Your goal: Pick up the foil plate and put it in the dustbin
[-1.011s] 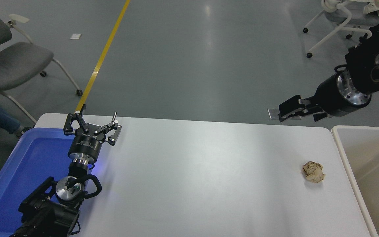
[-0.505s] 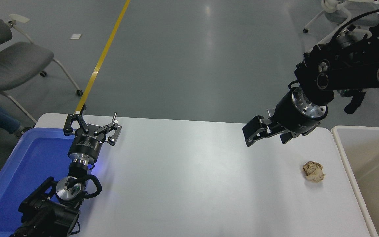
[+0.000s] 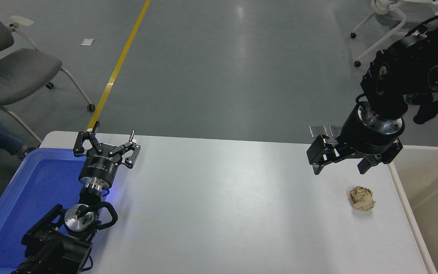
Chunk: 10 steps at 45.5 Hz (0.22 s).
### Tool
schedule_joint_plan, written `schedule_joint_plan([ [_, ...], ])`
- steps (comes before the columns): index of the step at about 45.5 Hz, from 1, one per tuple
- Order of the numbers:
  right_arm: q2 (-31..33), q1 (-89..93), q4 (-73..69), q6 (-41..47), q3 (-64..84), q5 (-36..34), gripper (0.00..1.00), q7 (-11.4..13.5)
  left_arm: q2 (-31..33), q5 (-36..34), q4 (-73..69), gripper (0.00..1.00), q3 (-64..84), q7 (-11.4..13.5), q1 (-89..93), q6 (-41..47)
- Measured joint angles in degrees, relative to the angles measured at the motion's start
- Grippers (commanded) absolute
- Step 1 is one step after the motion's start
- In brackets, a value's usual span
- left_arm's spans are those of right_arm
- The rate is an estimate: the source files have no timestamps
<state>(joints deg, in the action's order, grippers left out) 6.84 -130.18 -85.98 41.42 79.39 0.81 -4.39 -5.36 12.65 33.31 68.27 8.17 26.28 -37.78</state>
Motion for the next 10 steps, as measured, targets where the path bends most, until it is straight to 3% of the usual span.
schedule_joint_plan([
  [10,0.2,-0.6,-0.2,0.9,1.7,0.0,1.00,0.0,0.0,0.0,0.0,0.99,0.0,0.0,0.0,0.0],
])
